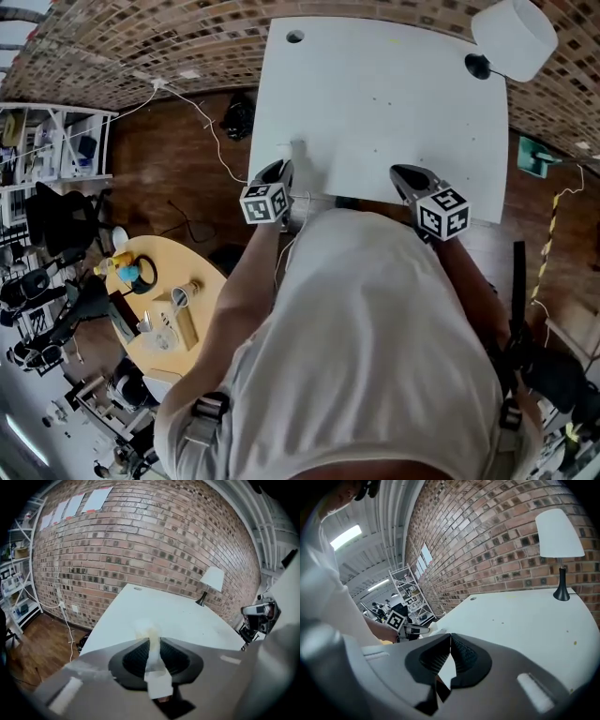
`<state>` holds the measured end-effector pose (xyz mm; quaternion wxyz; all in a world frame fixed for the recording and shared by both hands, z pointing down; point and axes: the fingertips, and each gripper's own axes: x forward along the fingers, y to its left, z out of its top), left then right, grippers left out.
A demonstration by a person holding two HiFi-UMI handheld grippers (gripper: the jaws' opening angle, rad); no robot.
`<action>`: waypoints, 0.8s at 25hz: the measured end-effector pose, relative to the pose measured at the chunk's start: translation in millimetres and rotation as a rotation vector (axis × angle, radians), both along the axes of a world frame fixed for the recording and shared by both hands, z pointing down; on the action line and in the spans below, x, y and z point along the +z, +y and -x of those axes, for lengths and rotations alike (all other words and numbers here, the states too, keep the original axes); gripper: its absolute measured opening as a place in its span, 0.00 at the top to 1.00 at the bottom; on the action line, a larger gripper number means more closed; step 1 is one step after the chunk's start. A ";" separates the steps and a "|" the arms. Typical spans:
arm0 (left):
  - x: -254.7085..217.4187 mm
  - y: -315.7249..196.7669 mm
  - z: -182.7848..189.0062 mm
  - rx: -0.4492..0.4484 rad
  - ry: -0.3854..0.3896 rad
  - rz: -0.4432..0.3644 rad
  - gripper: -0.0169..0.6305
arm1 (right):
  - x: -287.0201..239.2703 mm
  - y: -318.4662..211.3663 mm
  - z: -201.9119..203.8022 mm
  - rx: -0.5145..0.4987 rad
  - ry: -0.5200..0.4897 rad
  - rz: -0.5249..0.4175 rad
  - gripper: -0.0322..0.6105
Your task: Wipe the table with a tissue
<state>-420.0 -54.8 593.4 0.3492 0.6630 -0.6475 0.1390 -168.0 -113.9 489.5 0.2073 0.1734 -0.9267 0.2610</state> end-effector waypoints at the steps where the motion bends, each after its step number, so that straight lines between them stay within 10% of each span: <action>1: 2.5 -5.3 3.9 0.007 -0.005 0.006 0.85 | 1.0 -3.4 2.4 0.007 0.001 0.004 0.94; 20: 34.4 -43.8 30.6 0.074 -0.069 0.150 0.87 | 10.6 -26.7 23.0 0.077 0.017 0.069 0.94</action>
